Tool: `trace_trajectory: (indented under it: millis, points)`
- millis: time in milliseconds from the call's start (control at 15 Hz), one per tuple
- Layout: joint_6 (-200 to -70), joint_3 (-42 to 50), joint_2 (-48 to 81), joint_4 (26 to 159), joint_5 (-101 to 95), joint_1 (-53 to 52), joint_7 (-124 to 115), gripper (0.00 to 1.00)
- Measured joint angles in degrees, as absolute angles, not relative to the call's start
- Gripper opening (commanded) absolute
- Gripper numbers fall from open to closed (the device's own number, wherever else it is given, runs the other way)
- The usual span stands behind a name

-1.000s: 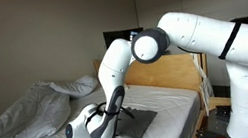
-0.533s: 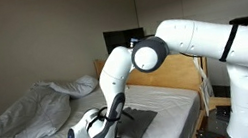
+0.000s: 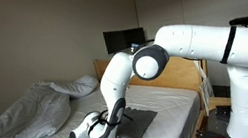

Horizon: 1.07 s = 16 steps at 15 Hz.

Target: Fold the grey thing in half

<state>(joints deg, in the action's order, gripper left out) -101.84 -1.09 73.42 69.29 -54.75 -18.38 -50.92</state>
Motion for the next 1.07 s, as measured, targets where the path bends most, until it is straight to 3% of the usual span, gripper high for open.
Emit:
trace_trajectory:
  millis: [867, 933, 1000, 1067]
  points:
    - [-100.57, 2.76, 77.51, 63.74, -54.75, -19.33, -49.25, 1.0]
    - [-99.97, 3.03, 77.94, 63.2, -54.75, -19.42, -49.23, 0.94]
    - [-99.33, 3.3, 78.35, 62.74, -54.75, -19.55, -49.22, 0.74]
    - [-98.79, 3.42, 78.73, 62.32, -54.79, -19.63, -49.22, 0.69]
